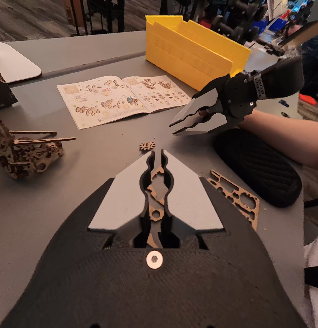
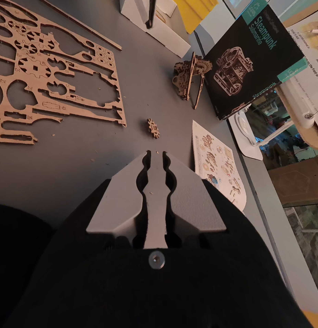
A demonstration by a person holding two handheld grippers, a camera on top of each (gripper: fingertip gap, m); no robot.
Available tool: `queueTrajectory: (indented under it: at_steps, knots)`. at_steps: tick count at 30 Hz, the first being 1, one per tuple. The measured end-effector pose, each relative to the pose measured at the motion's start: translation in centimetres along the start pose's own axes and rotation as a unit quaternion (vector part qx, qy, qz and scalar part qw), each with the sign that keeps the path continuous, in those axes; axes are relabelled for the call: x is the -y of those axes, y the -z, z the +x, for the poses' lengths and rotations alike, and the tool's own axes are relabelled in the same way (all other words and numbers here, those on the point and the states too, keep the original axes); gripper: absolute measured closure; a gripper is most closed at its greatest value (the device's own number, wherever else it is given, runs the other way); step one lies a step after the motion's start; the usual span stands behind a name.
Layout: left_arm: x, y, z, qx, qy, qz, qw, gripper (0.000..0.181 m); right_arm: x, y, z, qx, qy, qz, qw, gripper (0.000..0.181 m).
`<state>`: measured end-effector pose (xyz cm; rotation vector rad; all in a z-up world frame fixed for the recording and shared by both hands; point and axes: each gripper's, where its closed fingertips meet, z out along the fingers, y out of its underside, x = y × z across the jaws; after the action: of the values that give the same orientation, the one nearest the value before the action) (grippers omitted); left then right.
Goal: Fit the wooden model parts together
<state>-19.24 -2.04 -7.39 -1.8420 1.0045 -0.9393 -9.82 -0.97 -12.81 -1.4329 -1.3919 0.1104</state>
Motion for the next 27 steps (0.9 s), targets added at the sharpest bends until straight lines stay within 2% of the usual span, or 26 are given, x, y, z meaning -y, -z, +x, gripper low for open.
queueTrajectory:
  at_steps: [5, 14, 17, 20, 23, 27]
  knots:
    - [-0.8, -0.4, -1.0, 0.034, -0.027, -0.022, 0.999, 0.177, 0.1, -1.1, -0.2, 0.007, 0.007, 0.000, 1.000, 0.169]
    - [-1.2, -0.7, -0.9, 0.022, -0.013, -0.031, 0.999, 0.177, 0.4, -3.0, -0.3, 0.037, 0.036, 0.004, 0.999, 0.162]
    - [-1.0, -0.8, 0.3, -0.007, 0.000, -0.025, 1.000, 0.178, 0.4, -3.3, -0.3, 0.039, 0.044, 0.003, 0.998, 0.162]
    - [-1.1, -0.8, 0.3, -0.010, 0.004, -0.027, 1.000, 0.178, 0.4, -3.7, -0.3, 0.045, 0.048, -0.004, 0.998, 0.167]
    - [-1.2, -0.7, -0.3, 0.004, 0.001, -0.030, 1.000, 0.178, 0.2, -4.2, -1.0, 0.062, 0.067, -0.022, 0.996, 0.181]
    - [-1.0, -0.6, -0.4, 0.006, 0.003, -0.026, 1.000, 0.178, 0.5, -4.7, -1.1, 0.054, 0.098, -0.039, 0.993, 0.181]
